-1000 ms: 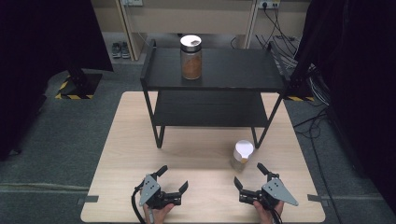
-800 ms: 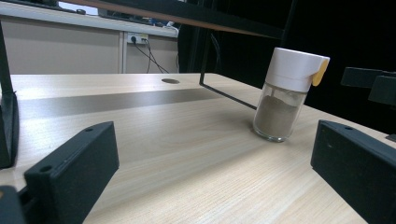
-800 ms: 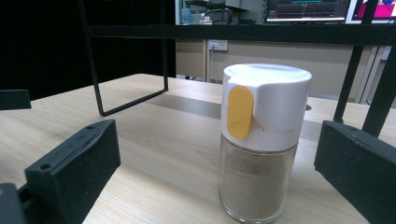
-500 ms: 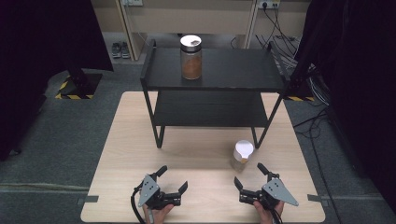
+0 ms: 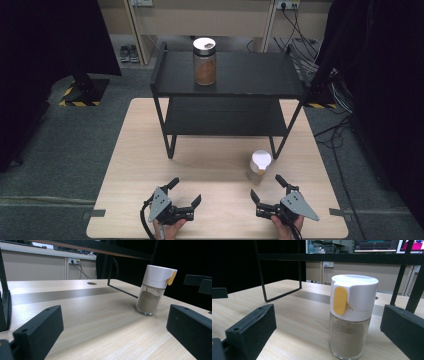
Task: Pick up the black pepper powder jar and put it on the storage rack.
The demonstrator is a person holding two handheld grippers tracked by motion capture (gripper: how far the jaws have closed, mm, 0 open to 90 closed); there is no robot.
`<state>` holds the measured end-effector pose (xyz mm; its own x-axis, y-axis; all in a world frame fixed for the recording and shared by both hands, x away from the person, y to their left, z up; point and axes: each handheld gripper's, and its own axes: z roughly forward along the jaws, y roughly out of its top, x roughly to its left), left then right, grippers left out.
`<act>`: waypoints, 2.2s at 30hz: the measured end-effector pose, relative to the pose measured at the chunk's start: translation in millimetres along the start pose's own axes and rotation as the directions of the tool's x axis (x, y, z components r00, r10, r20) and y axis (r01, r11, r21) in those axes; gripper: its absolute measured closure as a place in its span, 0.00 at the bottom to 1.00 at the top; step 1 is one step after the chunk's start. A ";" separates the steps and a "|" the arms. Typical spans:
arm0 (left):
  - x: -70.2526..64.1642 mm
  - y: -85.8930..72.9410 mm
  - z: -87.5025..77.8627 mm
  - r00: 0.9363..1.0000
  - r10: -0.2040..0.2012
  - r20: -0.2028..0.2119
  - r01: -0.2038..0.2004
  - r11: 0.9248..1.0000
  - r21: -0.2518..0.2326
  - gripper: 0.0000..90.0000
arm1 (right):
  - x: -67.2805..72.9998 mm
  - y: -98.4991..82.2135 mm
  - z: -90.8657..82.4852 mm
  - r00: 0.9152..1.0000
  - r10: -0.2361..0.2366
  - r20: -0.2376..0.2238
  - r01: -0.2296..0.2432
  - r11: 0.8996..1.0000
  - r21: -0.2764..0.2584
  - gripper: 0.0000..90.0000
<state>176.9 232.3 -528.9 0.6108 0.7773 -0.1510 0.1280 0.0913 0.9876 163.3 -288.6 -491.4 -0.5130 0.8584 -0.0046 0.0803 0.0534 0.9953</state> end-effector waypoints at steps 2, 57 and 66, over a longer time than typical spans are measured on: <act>0.1 0.2 0.1 1.000 -0.001 0.000 0.001 1.000 0.001 0.00 | -0.2 -0.1 0.2 1.000 0.002 0.001 -0.002 1.000 0.001 0.01; -0.6 -0.6 -0.4 1.000 0.003 0.000 -0.003 1.000 -0.003 0.00 | -0.9 -3.2 42.9 0.995 -0.026 0.097 0.023 0.999 0.034 0.02; -0.7 -0.7 -0.4 1.000 0.003 0.000 -0.003 1.000 -0.003 0.00 | -2.1 -2.6 55.3 0.994 -0.047 0.095 0.041 0.997 0.066 0.07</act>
<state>176.1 232.0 -529.4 0.6115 0.7773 -0.1477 0.1234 0.0907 0.9882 211.4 -262.3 -499.2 -0.4331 0.8993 -0.0604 0.1158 0.1220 0.9858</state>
